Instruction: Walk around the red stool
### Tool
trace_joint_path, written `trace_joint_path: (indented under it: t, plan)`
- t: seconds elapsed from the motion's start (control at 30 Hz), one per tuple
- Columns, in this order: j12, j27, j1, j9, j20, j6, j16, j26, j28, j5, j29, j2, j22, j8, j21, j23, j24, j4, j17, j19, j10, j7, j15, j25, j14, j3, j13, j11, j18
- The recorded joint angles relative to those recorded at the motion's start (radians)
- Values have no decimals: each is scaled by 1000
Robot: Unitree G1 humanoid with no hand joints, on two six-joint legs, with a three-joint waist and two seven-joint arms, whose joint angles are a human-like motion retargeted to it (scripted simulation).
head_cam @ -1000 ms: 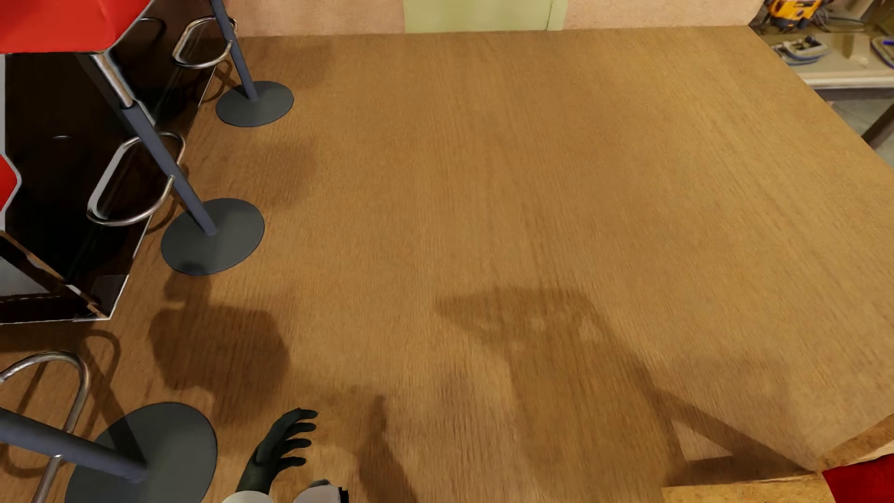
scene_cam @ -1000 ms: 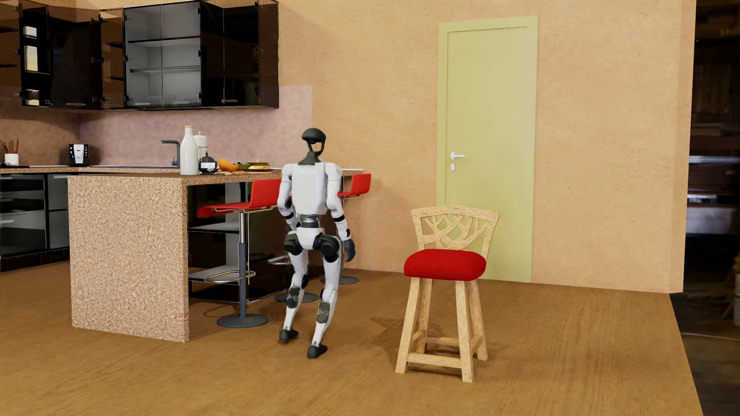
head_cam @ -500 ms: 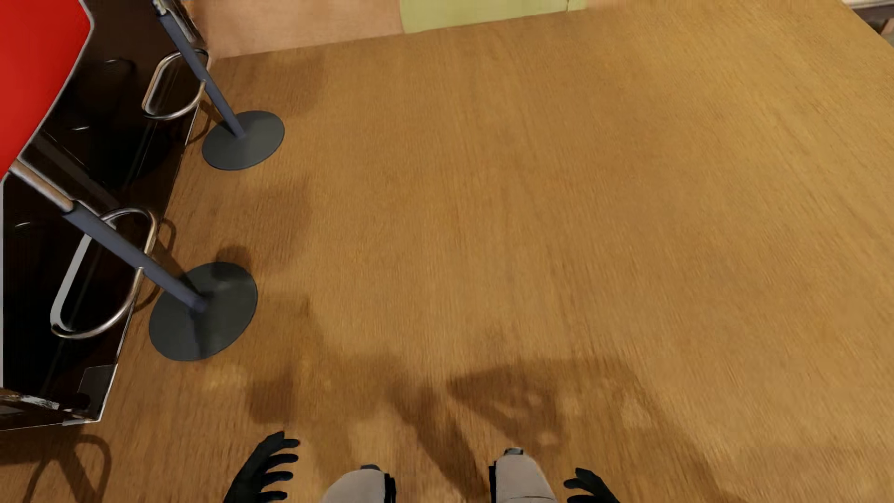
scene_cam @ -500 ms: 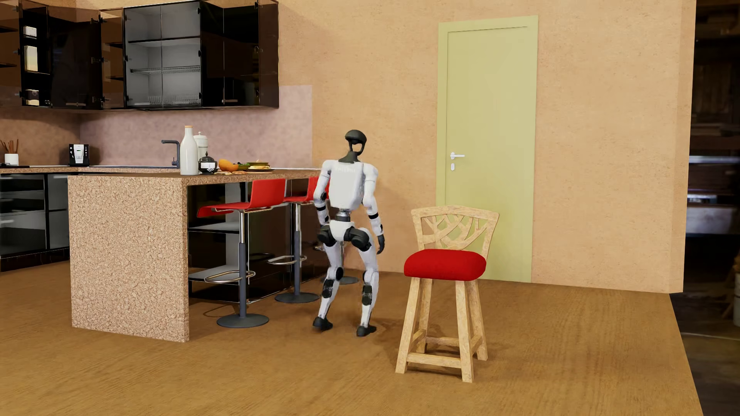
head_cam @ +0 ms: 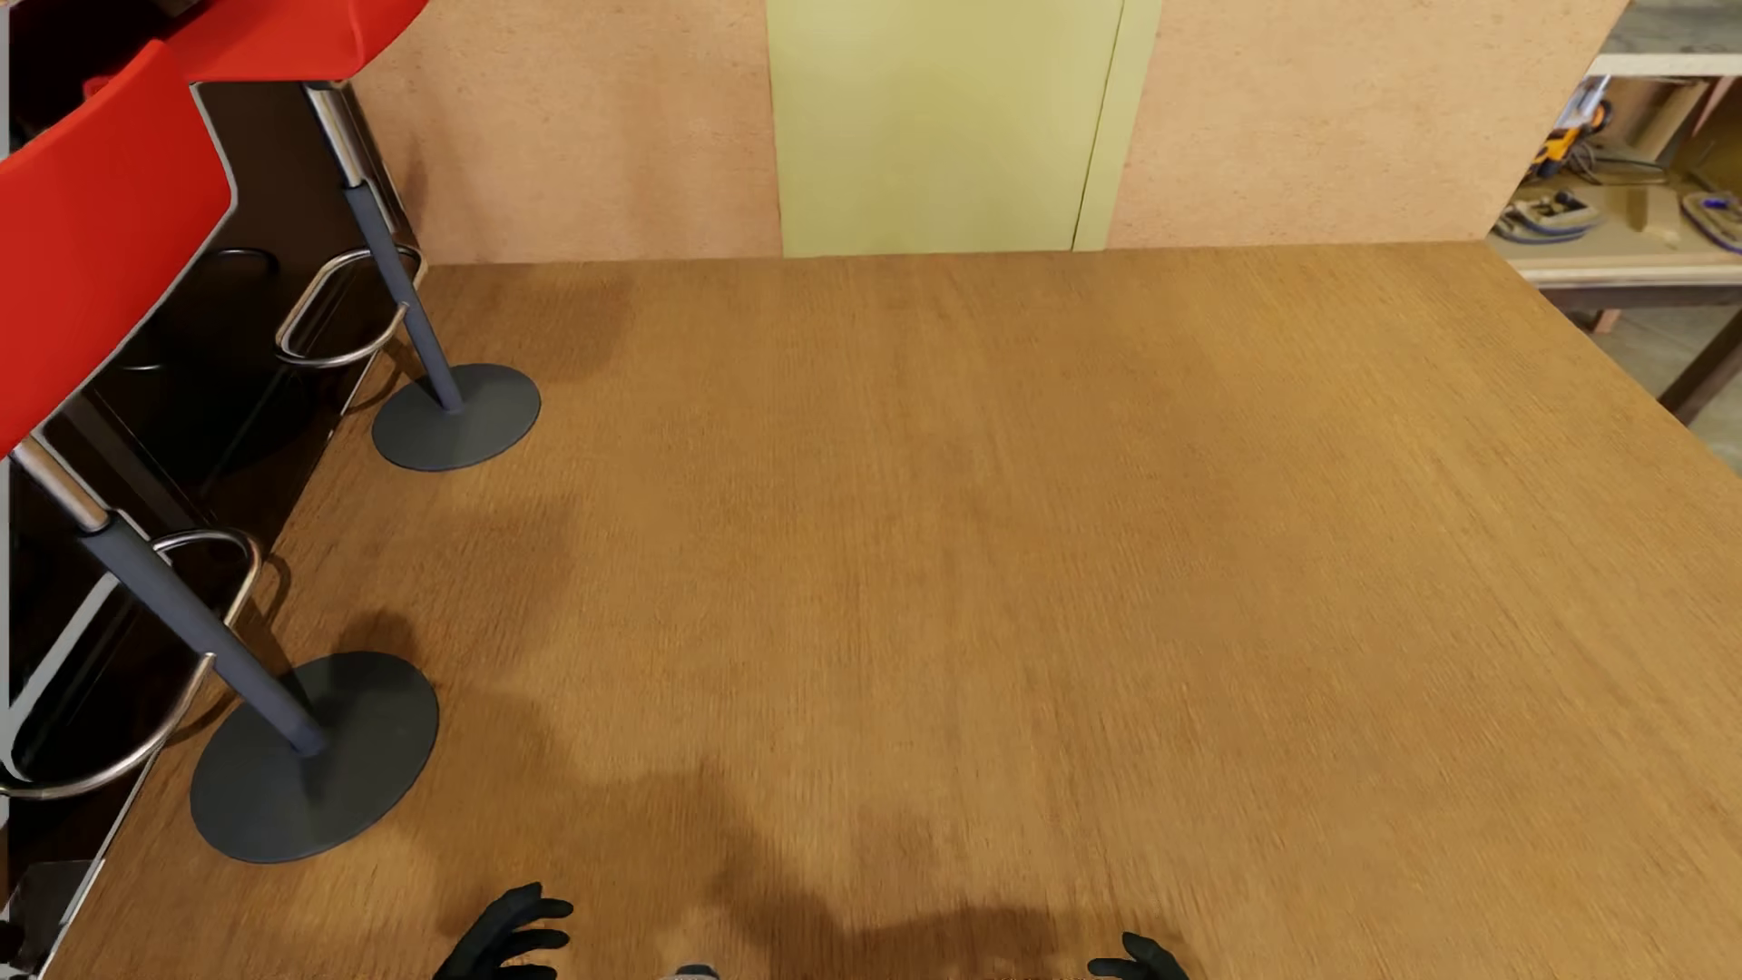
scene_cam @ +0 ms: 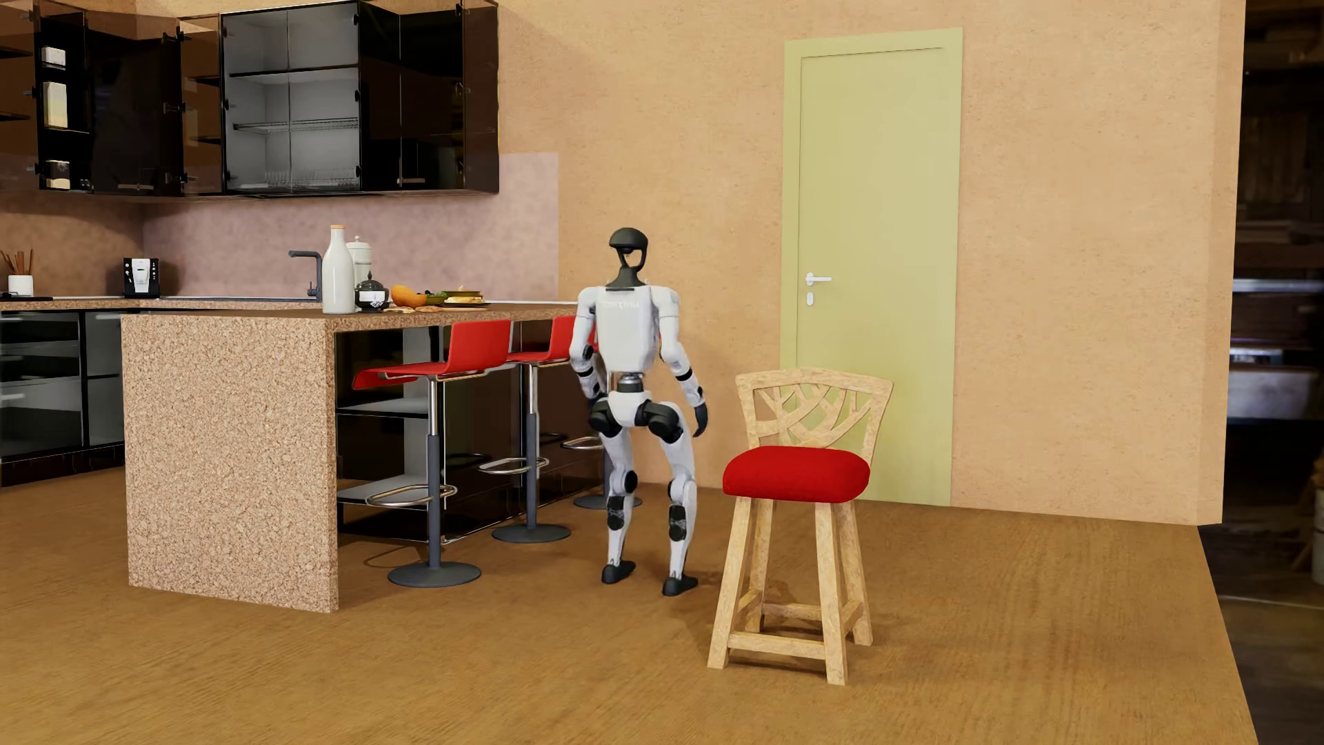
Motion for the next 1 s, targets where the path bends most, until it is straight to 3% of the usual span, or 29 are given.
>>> trace_joint_path:
  t: [0.07, 0.1, 0.13, 0.17, 0.2, 0.27, 0.37, 0.43, 0.47, 0.53, 0.57, 0.6, 0.63, 0.67, 0.7, 0.73, 0.77, 0.8, 0.83, 0.87, 0.9, 0.97, 1.0]
  plan:
    - [0, -34, 39, 23, -5, 12, 8, -1, -21, -10, 3, 14, 4, -3, 18, 11, -39, -17, -3, -11, -74, 0, -46, 11, 102, -5, -26, -6, 91]
    - [1, -57, 40, 21, -23, 10, 21, -13, -17, -3, 7, 5, 9, 1, 1, 1, -64, -18, -11, -84, -93, -3, -101, 11, 135, 3, -26, 27, 89]
    - [9, -82, 45, 23, -28, -1, 26, -15, -5, -5, 4, 3, -18, 5, -3, -16, -85, -16, -20, -81, -100, 0, -141, 4, 139, 23, -5, 42, 40]
    - [17, -99, 37, 25, -10, 4, -6, -14, 14, -13, 2, 17, -27, -2, -16, 13, -101, -9, -48, 63, -68, -4, -100, -11, 71, 30, -10, 19, 17]
    - [-3, -98, 23, 19, -4, 3, -42, -4, 25, -14, -10, 26, -11, -10, -32, 17, -106, -9, -43, -7, -35, -3, -19, -30, -15, 23, -16, -16, 17]
    - [-37, -99, 3, -4, -20, 26, -41, 13, 6, 6, -36, 20, -33, -2, -36, 24, -98, 2, -18, 0, 90, -19, 37, -49, -150, 30, 18, -41, 21]
    - [-39, -80, 46, -12, -15, 59, 10, -57, -51, 13, -9, 27, -11, -10, 0, 9, -61, 17, -1, -3, 13, -15, -3, -17, 11, -31, 52, -35, 40]
    - [-27, -64, 72, -18, -23, 34, -4, -69, -55, 5, 5, 17, -18, -8, -11, 8, -51, 0, 15, -51, -46, -17, -126, -8, 91, -24, 66, 4, 81]
    - [-19, -54, 85, -17, -27, 0, 12, -64, -51, -2, -1, 8, -16, 4, 13, 15, -54, -12, 2, -73, -75, -9, -163, -4, 111, -5, 50, 24, 55]
    - [0, -41, 58, -16, -16, -20, -14, -9, -20, -19, -8, 25, -22, -13, -23, 17, -65, -20, 1, 18, -33, -20, -23, 14, -17, 14, 17, -48, 67]
    - [1, -38, 47, -13, -20, -23, -20, 20, -10, -19, -6, 28, -13, -17, -31, 15, -76, -25, 10, -24, -11, -28, -4, 25, -86, 2, 2, -64, 60]
    - [-8, -44, 30, -11, -10, -9, -20, 32, -14, -13, 3, 26, -8, -19, -43, -19, -90, -13, 16, 25, 18, -28, -6, 18, -146, 2, 27, -74, 48]
    - [-24, -56, 27, -5, -6, -3, -10, 26, -27, -10, 17, 17, 2, -22, -34, -38, -100, -3, 21, -7, 11, -22, -36, 0, -108, -10, 56, -60, 32]
    - [-28, -60, 34, -4, -11, 3, 2, 1, -41, -1, 34, 8, 11, -13, -24, -18, -104, 13, 24, 1, -25, -7, -61, -25, -25, -28, 56, -60, 9]
    - [-35, -60, 52, 7, -8, -8, 20, -21, -53, 1, 40, 1, 1, 1, -7, -17, -97, 5, 33, -28, -62, -6, -118, -36, 44, -44, 67, -31, 6]
    - [-40, -61, 55, 6, -11, -19, 39, -51, -57, 9, 34, -14, 9, 20, 11, -12, -85, -5, 18, -85, -89, -9, -192, -33, 96, -55, 69, 33, 34]
    - [-41, -53, 43, -4, -24, -33, 34, -70, -45, 9, 15, -20, 17, 36, 11, -27, -73, -15, 5, -91, -105, -8, -258, -21, 119, -41, 79, 125, 91]
    - [-23, -40, 23, -14, -24, -47, 27, -74, -24, -2, -8, 12, 20, 42, 2, -28, -69, -22, -10, -36, -105, -14, -294, -7, 111, -12, 70, 187, 102]
    - [-8, -25, -5, -20, -28, -65, 34, -62, -1, -15, -32, 65, 28, 46, -8, -31, -71, -24, -29, 13, -95, -18, -334, 8, 74, 35, 54, 210, 68]
    - [10, -22, -45, -16, -5, -63, -5, -25, 28, -33, -54, 126, 15, 37, -12, -13, -74, -2, -68, 149, -56, -6, -311, 21, -20, 102, 42, 133, 17]
    - [44, -29, -88, -25, -6, -34, -35, 6, 51, -35, -72, 120, 4, 8, -62, 15, -77, 3, -74, 45, 69, -18, -195, 13, -126, 157, 53, 94, -23]
    - [83, -41, -89, -62, 26, 29, -27, 51, 68, -25, -86, 109, 18, 2, -57, 19, -73, 3, -49, 39, 275, -34, -150, -49, -186, 165, 52, 43, -85]
    - [69, -55, -21, -71, 37, 53, 13, 66, 61, -30, -77, 102, 14, 1, -41, -20, -73, 19, -10, 45, 249, -27, -137, -76, -184, 124, 72, 30, -100]
